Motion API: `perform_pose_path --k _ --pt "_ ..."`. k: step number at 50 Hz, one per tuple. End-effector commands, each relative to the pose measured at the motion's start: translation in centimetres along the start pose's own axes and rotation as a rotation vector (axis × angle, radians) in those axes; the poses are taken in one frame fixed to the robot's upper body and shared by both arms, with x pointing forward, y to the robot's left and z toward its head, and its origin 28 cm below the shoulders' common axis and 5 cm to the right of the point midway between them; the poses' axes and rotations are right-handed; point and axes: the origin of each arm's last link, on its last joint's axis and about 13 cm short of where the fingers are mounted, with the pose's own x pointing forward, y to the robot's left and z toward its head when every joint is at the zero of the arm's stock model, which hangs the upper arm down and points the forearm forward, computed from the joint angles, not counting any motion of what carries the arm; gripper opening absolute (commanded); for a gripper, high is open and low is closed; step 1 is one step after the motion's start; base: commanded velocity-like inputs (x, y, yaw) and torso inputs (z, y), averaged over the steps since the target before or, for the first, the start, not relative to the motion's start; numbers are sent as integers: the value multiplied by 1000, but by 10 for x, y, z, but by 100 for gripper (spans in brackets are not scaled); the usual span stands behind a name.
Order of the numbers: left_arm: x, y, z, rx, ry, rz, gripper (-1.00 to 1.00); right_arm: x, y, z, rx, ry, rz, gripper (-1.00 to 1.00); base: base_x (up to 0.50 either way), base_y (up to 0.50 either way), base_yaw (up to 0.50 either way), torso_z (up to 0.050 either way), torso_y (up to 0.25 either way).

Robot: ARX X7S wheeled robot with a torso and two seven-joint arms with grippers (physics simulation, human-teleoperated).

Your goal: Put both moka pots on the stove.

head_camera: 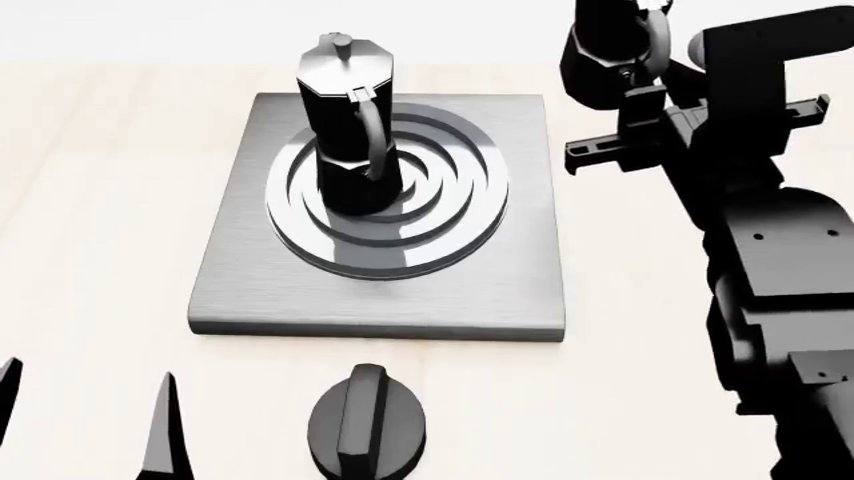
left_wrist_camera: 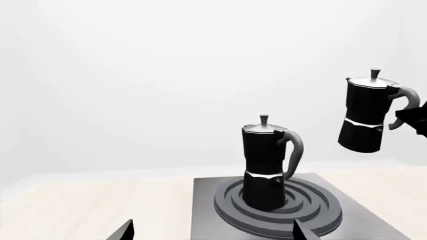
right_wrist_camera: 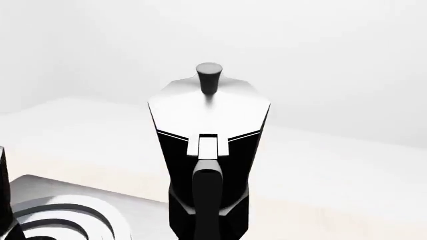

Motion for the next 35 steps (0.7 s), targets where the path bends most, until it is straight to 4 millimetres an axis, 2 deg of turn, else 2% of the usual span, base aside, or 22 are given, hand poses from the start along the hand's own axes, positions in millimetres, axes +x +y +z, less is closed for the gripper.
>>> perform_pose_path --k 1,17,35 --pt "0 0 0 0 0 4 100 13 23 6 10 -15 62 -100 0 0 0 0 0" --pt "0 1 0 1 -1 7 100 17 44 -3 47 -10 120 -100 0 0 0 0 1" --pt "1 1 -1 0 1 10 100 15 63 -23 92 8 162 -100 0 0 0 0 1"
